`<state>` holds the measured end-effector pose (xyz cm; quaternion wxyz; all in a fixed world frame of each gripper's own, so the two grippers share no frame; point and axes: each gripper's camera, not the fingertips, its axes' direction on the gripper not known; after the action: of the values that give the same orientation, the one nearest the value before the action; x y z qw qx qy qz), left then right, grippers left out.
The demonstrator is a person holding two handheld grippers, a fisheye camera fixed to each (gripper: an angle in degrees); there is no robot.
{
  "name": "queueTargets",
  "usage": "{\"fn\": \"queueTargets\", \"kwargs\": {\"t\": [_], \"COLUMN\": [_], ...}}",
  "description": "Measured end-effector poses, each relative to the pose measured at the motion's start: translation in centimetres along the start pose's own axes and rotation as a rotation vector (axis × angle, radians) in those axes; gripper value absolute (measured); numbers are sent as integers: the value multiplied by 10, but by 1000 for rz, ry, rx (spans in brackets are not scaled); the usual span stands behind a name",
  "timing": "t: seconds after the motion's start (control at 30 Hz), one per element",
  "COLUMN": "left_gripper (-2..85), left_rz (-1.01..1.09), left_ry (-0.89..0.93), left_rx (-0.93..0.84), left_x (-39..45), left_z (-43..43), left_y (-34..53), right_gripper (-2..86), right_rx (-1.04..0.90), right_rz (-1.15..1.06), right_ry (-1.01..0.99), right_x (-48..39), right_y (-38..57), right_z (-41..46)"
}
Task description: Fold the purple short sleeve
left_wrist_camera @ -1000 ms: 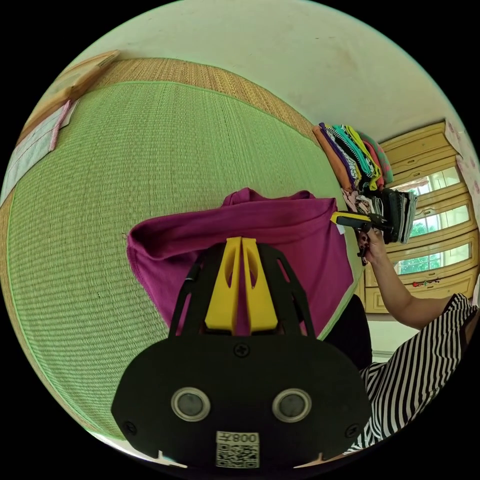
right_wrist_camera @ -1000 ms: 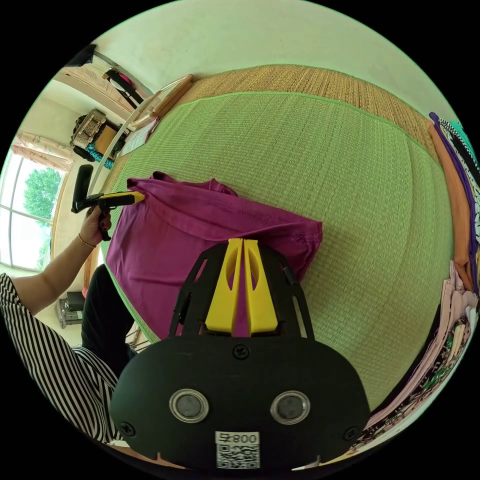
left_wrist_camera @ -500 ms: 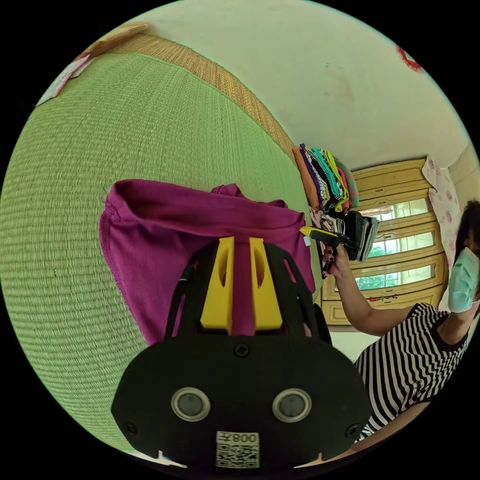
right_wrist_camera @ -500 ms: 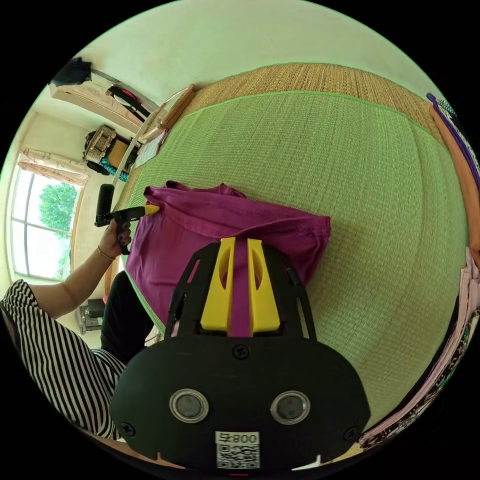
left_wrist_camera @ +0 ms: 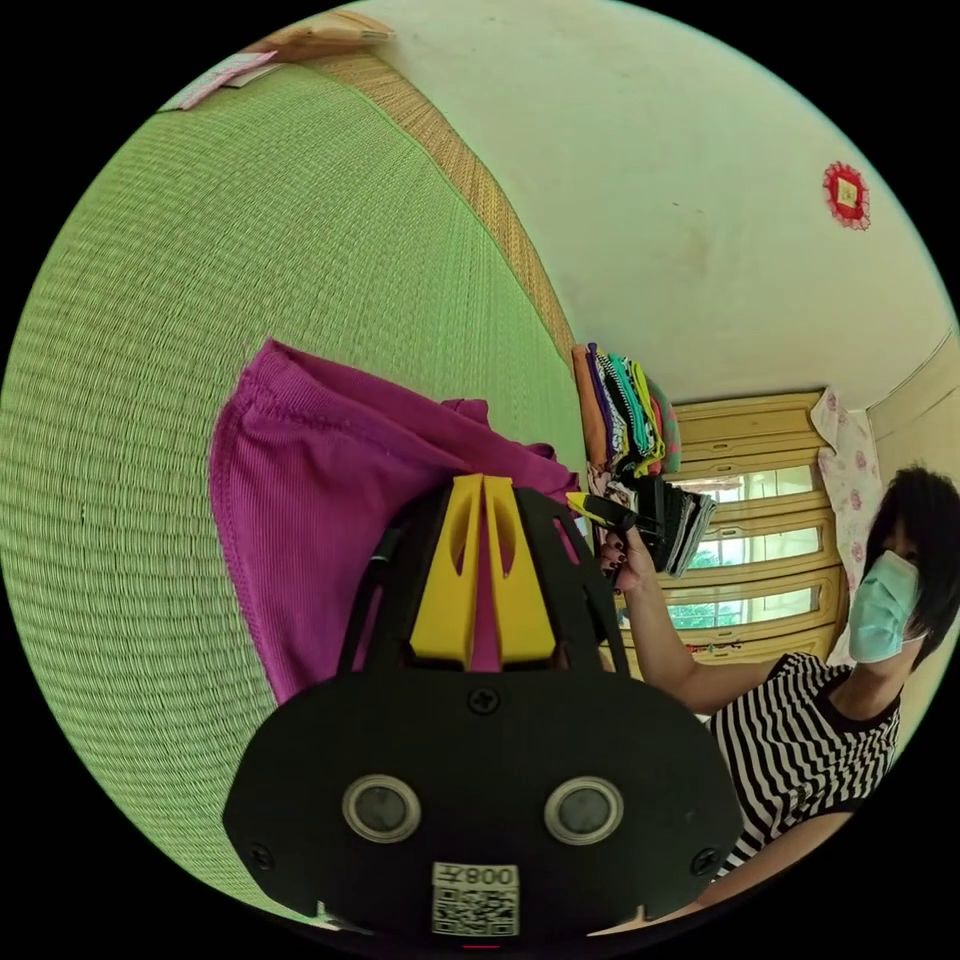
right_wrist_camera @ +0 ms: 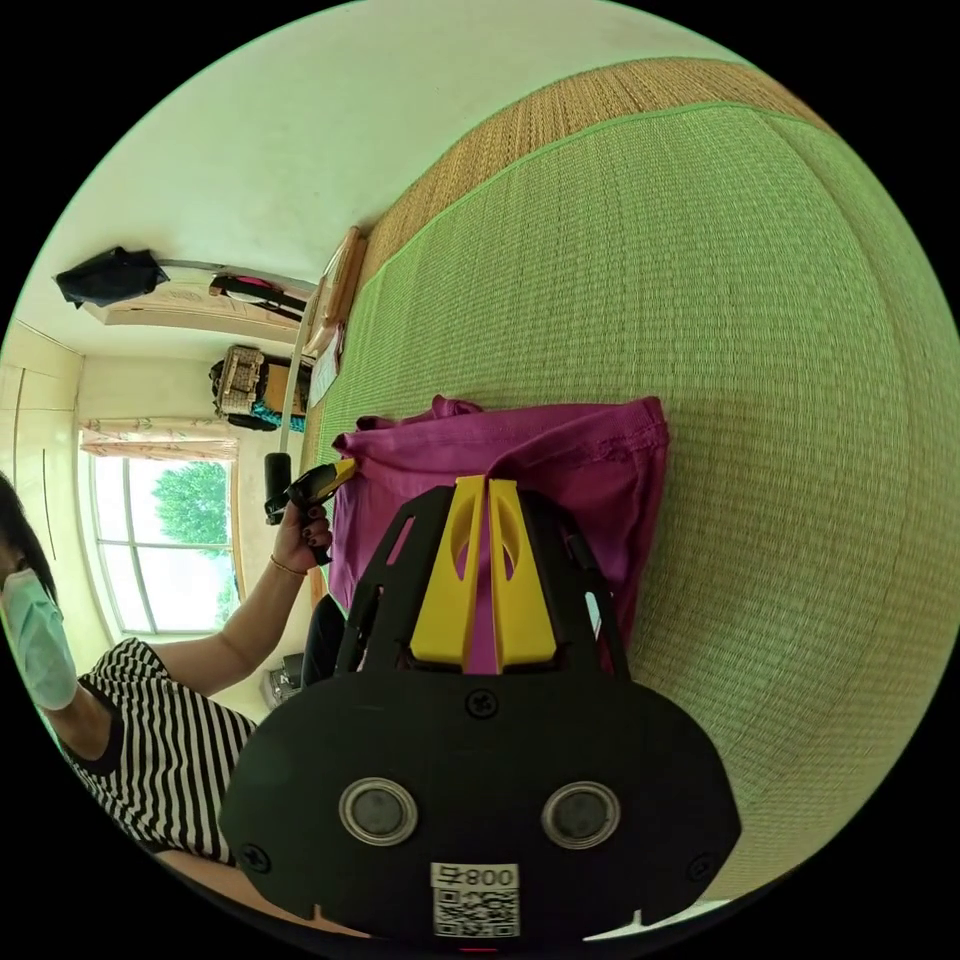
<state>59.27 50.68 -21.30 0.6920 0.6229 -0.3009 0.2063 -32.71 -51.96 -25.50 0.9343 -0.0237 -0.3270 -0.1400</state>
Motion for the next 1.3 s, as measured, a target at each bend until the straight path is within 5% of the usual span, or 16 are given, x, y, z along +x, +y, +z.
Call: {"fn": "queueTargets", "kwargs": {"t": [0.67,0.83,1.07,1.3], "left_gripper": [12,44,12,2], "left_rz": [66,186,238,169], "left_ry": [-73,-225,-499,-421], "left_rx": [128,63,-54,32], "left_x": [-5,17,30,10], "left_z": [-31,-40,-19,-38], "left_y": [20,43,44,59], "right_gripper": [19,28,23,4], "right_rx": [86,109,112,61], "right_rz": [20,-1,-23,-9], "right_ry": [-80,-83,11,226], "right_x": [35,26,5,-7], "right_y": [-9,1,11,-3], "right_z": [-9,-17,-18,1]}}
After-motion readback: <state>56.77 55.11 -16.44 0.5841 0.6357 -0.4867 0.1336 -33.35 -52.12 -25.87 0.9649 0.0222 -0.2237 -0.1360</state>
